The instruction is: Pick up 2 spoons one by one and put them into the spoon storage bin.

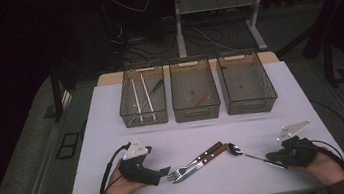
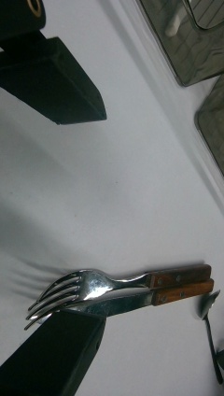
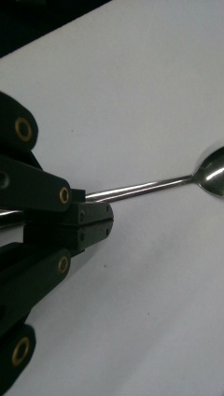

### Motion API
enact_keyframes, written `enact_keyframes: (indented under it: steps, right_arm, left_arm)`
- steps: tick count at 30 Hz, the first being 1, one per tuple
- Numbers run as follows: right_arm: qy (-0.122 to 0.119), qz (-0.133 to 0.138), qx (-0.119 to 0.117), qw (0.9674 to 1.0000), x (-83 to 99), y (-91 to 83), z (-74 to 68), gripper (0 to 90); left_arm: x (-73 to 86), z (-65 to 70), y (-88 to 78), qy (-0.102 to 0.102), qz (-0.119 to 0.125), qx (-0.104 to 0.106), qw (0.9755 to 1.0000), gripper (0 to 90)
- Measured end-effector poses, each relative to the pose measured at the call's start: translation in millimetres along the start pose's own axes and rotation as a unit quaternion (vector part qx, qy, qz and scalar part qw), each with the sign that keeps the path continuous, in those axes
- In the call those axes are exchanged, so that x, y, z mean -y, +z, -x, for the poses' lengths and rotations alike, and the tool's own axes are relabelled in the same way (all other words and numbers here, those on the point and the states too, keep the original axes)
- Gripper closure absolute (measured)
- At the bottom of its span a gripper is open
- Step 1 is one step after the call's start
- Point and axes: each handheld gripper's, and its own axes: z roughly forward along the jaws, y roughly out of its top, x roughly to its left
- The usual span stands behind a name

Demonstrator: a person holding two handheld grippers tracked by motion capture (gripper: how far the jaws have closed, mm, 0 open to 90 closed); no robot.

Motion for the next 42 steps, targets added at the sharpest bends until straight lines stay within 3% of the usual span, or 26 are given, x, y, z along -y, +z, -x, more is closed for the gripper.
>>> enact_keyframes:
  steps: [8, 12, 17, 20, 31, 37, 42]
  right_arm:
    - [-0.004, -0.002, -0.005, 1.0, 0.6, -0.5, -2.1, 90.0]
    - [0.006, 0.019, 0.004, 0.9998, -0.2, -5.4, 0.2, 76.8]
    - [0.035, 0.084, -0.027, 0.9955, -4.6, -11.0, 6.0, 52.9]
    - [0.038, 0.099, -0.041, 0.9935, -9.5, -8.1, 5.4, 44.6]
    - [0.025, 0.129, -0.057, 0.9898, -45.8, 19.9, 1.9, 41.4]
    - [0.011, 0.112, -0.062, 0.9918, -61.4, 38.7, -1.6, 44.1]
    - [-0.007, 0.098, -0.048, 0.994, -61.6, 46.7, -7.9, 47.2]
  left_arm:
    - [-0.1, 0.2, -0.1, 0.001, 0.0, 0.0, 1.0, 2.1]
    - [-0.2, 0.2, -0.3, 0.002, -0.001, 0.0, 1.0, 2.4]
    - [-0.2, -0.4, 0.1, 0.005, -0.003, 0.0, 1.0, 2.4]
    - [-0.3, -0.3, 0.2, 0.002, -0.002, -0.001, 1.0, 2.5]
    - [-0.2, -0.3, 0.4, 0.002, 0.0, 0.002, 1.0, 2.8]
    - [-0.1, -0.3, 0.4, 0.004, 0.0, 0.004, 1.0, 3.0]
    - [-0.3, 0.0, 0.9, 0.007, -0.002, 0.007, 0.9999, 3.1]
